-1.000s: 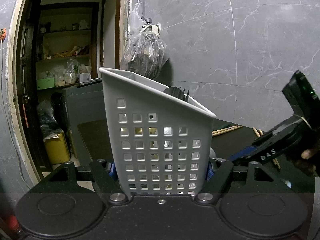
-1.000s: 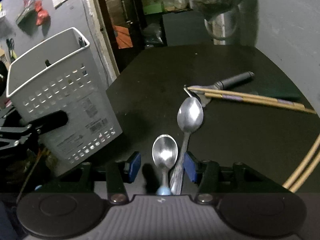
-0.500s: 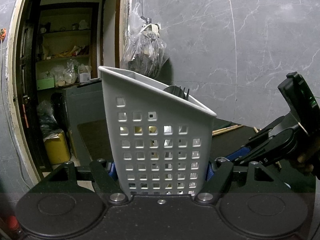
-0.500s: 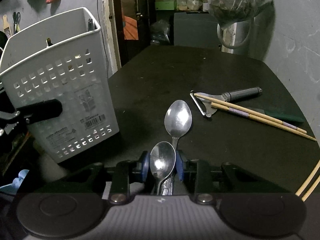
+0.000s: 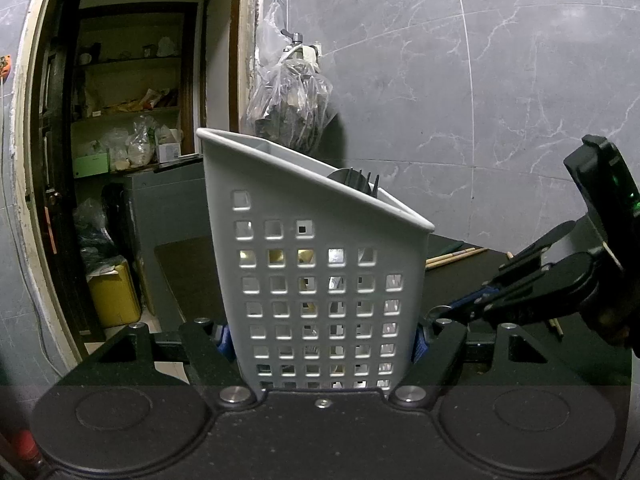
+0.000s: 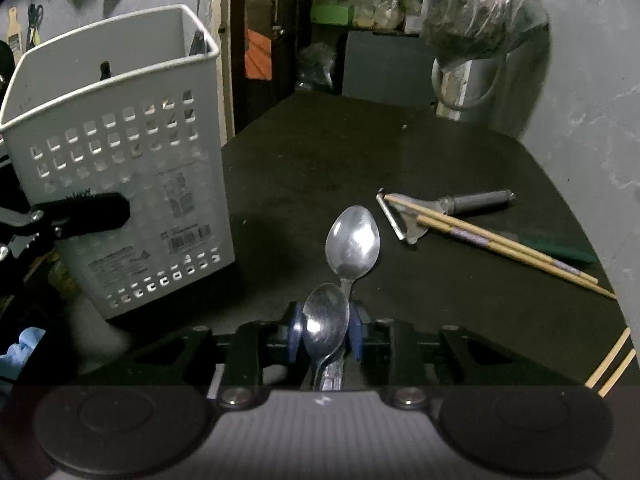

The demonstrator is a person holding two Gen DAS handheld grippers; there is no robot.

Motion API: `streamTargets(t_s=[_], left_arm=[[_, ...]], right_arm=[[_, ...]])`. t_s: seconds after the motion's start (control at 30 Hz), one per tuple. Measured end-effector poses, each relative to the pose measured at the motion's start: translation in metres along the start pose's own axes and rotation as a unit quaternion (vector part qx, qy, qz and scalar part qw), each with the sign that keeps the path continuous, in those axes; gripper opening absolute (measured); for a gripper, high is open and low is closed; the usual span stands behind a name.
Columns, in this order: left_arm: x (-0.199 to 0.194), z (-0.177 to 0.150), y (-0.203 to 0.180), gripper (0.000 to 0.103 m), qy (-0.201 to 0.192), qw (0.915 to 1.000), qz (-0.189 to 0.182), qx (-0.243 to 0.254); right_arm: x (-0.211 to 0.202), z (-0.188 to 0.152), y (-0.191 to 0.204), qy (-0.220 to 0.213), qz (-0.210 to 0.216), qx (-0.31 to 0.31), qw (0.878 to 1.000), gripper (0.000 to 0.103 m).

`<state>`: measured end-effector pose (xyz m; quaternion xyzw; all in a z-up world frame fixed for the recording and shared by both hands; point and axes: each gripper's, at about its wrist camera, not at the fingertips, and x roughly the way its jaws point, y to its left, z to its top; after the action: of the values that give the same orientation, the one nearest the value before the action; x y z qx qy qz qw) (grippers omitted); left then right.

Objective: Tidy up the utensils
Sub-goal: 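Lift the blue-handled spoon with the right tool and drop it into the basket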

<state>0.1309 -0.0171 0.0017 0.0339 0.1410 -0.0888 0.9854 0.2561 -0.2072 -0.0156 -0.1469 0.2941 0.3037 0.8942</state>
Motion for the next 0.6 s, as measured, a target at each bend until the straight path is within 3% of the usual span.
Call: streamTargets(t_s=[0.37, 0.6], left_arm=[[0.0, 0.0, 0.0, 0.076, 0.0, 1.0, 0.0, 0.0], [0.0, 0.0, 0.0, 0.076, -0.001, 1.0, 0.0, 0.0]], right_arm=[[-0.002, 0.002, -0.002, -0.003, 0.01, -0.007, 1.0, 0.004], [-0.004, 0.0, 0.029, -0.005, -0.042, -0.089, 0.995, 0.002]])
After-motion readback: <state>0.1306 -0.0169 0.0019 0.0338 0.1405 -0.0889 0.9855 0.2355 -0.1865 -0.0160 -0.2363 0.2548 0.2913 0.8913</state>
